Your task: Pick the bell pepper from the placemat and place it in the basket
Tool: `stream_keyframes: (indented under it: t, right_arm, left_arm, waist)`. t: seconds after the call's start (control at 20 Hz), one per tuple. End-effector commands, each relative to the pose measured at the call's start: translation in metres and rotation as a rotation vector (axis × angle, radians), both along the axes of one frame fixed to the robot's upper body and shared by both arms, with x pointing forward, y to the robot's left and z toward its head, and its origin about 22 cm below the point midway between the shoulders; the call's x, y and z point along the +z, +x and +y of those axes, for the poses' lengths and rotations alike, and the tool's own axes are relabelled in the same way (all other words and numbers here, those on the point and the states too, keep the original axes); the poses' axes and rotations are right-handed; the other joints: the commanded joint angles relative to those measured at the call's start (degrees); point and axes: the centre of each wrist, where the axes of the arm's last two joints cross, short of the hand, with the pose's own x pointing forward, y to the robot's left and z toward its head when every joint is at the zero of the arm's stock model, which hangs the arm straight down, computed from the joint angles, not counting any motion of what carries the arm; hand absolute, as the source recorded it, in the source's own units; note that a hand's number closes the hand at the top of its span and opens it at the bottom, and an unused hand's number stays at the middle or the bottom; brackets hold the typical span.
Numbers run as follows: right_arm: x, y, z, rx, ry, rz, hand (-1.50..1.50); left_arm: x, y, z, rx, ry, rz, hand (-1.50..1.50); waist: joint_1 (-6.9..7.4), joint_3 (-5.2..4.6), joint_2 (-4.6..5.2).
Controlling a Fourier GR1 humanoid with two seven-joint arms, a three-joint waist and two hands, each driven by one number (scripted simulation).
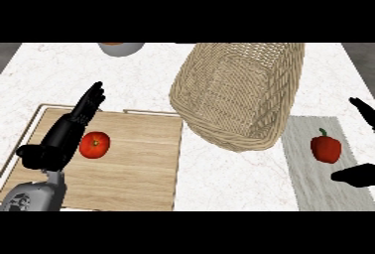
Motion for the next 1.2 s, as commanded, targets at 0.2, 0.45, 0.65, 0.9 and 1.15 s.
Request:
stream_keyframes:
  t: [0.2, 0.45, 0.65, 0.9, 1.15]
  right_arm:
    - [-0.012, -0.003, -0.007, -0.014, -0.074, 0.069, -1.50]
    - [-0.021, 0.014, 0.004, -0.013, -0.091, 0.092, -1.50]
    - [-0.039, 0.008, 0.005, -0.030, -0.087, 0.100, -1.50]
    - [-0.045, 0.025, 0.033, -0.043, -0.106, 0.122, -1.50]
    - [-0.069, 0.015, 0.002, -0.063, -0.109, 0.148, -1.50]
  left_arm:
    - [-0.003, 0.002, -0.002, 0.003, 0.009, 0.007, 0.00]
    - [0.011, 0.007, 0.019, 0.005, 0.003, -0.026, 0.00]
    - [0.021, -0.007, 0.020, -0.004, 0.006, 0.008, 0.00]
    - [0.010, -0.007, 0.006, -0.008, 0.006, 0.015, 0.00]
    - [0.014, 0.002, 0.008, 0.003, 0.016, -0.012, 0.00]
  waist:
    - [-0.02, 0.00, 0.01]
    - [0.17, 0.00, 0.01]
    - [0.20, 0.01, -0.04]
    - [0.20, 0.00, -0.02]
    - [0.02, 0.00, -0.01]
